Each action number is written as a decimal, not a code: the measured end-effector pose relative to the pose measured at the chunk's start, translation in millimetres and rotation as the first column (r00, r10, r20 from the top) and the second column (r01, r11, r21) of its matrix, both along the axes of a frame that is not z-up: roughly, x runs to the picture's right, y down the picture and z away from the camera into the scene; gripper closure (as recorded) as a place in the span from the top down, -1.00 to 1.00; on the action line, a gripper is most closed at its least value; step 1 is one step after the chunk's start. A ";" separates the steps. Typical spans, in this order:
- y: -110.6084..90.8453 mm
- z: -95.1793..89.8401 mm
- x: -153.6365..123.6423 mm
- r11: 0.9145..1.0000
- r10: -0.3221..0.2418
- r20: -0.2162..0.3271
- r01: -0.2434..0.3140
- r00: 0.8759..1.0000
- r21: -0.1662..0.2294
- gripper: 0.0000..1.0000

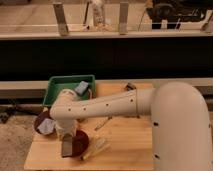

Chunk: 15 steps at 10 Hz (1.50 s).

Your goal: Wipe red bowl with eraser

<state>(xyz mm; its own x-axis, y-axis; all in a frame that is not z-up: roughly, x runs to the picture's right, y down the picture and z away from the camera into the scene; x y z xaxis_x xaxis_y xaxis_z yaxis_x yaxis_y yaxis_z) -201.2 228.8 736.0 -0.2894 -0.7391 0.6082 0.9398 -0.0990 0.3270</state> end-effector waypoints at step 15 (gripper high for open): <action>-1.6 -7.2 65.7 0.999 -0.048 -0.020 0.048 0.999 0.014 -1.00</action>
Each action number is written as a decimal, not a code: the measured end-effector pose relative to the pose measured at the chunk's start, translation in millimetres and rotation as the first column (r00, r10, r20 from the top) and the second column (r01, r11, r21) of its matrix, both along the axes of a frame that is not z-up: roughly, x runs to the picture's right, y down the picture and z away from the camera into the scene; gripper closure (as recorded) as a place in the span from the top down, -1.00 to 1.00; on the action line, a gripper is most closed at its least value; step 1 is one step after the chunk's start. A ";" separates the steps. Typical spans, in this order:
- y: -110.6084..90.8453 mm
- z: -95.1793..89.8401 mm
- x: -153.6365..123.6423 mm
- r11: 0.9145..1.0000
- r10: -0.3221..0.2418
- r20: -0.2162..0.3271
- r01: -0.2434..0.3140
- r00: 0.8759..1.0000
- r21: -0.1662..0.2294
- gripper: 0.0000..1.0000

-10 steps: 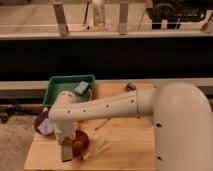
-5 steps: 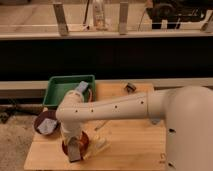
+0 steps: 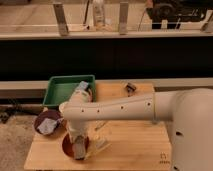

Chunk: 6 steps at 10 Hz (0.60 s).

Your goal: Wipe red bowl with eraser

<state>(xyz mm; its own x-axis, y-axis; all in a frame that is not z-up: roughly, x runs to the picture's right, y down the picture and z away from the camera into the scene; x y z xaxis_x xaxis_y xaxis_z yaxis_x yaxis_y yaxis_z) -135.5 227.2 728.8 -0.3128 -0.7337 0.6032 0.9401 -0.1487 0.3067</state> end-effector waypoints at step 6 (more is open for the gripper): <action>-30.1 20.2 -16.3 0.994 0.010 -0.034 -0.007 0.999 0.107 -1.00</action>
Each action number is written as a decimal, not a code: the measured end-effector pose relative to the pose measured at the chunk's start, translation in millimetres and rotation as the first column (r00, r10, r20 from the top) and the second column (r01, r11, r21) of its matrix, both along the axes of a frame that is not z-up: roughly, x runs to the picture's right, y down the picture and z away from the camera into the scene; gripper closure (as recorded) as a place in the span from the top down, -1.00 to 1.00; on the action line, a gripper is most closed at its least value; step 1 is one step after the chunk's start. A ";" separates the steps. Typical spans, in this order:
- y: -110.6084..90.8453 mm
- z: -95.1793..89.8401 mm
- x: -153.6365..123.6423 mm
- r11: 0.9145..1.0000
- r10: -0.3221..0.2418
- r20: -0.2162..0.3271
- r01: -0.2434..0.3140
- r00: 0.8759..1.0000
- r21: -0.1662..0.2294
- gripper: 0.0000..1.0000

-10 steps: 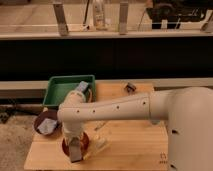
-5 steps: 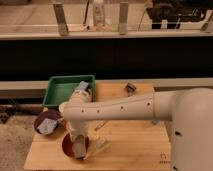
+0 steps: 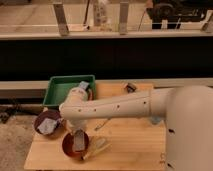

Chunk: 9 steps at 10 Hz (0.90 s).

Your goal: Wipe red bowl with eraser

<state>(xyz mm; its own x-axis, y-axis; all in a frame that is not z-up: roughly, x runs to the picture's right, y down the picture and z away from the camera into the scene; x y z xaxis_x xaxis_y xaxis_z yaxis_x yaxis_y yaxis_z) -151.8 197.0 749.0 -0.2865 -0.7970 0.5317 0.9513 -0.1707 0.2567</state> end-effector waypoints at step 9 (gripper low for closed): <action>-7.7 18.5 -53.5 0.995 -0.008 0.243 -0.017 0.970 0.100 -1.00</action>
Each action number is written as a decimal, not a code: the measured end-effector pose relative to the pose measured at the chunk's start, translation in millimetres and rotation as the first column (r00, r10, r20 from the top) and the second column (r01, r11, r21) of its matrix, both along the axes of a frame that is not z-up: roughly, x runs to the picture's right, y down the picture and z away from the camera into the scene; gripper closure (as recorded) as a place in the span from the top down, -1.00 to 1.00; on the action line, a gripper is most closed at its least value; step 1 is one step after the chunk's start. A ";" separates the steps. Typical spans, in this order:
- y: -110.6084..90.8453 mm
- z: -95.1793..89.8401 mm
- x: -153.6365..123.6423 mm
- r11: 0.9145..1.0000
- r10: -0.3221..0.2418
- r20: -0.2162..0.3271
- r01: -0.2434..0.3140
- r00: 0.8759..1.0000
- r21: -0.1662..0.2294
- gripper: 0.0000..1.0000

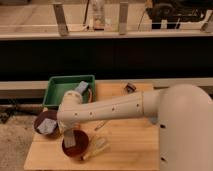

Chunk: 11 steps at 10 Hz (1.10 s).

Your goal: Wipe red bowl with eraser

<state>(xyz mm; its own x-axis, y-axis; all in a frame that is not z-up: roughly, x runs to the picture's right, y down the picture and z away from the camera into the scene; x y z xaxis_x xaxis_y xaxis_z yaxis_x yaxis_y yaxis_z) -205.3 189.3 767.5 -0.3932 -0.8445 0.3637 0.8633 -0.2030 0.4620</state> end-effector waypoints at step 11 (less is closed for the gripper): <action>32.9 -41.2 31.4 0.999 -0.032 0.035 0.032 0.999 -0.007 -1.00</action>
